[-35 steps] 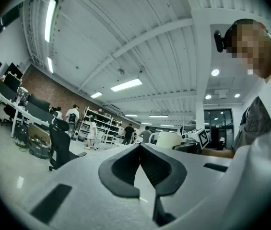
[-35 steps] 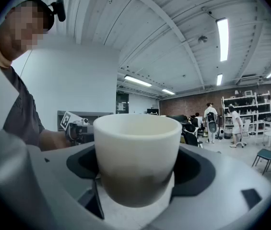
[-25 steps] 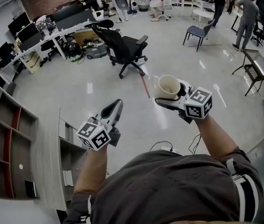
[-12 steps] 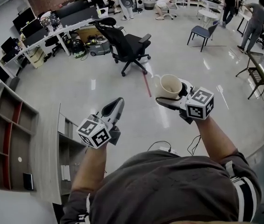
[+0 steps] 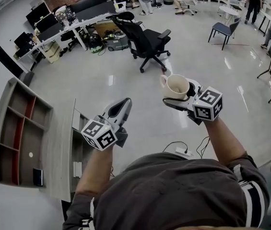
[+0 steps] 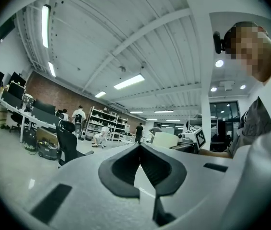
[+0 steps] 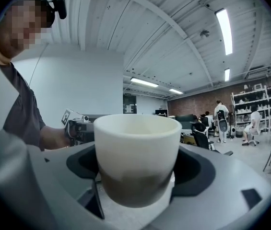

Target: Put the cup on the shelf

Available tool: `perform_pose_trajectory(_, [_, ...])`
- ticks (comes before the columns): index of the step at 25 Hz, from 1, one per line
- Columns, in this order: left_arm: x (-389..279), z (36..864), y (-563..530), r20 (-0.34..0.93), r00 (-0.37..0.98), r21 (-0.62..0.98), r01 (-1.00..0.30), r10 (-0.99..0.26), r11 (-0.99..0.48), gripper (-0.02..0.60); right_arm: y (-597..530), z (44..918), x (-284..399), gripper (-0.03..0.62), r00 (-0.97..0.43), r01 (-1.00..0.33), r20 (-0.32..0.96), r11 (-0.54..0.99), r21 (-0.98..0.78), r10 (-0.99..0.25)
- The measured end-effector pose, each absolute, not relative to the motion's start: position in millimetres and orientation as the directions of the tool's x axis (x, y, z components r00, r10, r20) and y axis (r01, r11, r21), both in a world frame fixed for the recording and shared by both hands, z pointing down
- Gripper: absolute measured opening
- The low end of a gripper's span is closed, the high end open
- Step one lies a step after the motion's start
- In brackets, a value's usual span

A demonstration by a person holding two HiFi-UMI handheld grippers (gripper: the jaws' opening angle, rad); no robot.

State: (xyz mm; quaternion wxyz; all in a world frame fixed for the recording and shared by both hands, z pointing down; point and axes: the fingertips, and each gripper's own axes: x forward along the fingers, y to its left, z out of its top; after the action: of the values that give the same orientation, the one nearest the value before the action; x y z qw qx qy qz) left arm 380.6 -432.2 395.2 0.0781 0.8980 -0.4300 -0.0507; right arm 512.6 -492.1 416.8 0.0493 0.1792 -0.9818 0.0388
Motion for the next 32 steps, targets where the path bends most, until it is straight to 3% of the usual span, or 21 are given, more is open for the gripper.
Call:
perform_pose_trajectory(7, [260, 404, -420, -0.071, 0.622, 0.191, -0.759, -0.780, -0.623, -0.005, -483, 423, 395, 0.428, -0.928, -0.349, 0.149, 0.937, -0.025, -0.341])
perform_pose_trajectory(16, [-26, 403, -368, -0.056, 0.624, 0.145, -0.767, -0.779, -0.625, -0.005, -436, 405, 122, 0.426, -0.924, -0.375, 0.104, 0.926, -0.043, -0.369])
perform_pose_trajectory(21, [-146, 393, -341, -0.026, 0.629, 0.104, -0.772, -0.777, -0.628, -0.005, -404, 385, 2, 0.427, -0.922, -0.380, 0.094, 0.924, -0.040, -0.375])
perform_pose_trajectory(26, [-210, 390, -319, -0.046, 0.624, 0.147, -0.768, -0.780, -0.623, -0.005, -382, 375, -60, 0.427, -0.918, -0.381, 0.128, 0.924, -0.029, -0.375])
perform_pose_trajectory(32, [-234, 393, -310, -0.059, 0.624, 0.172, -0.762, -0.779, -0.624, -0.005, -371, 373, -80, 0.426, -0.915, -0.385, 0.135, 0.923, -0.021, -0.379])
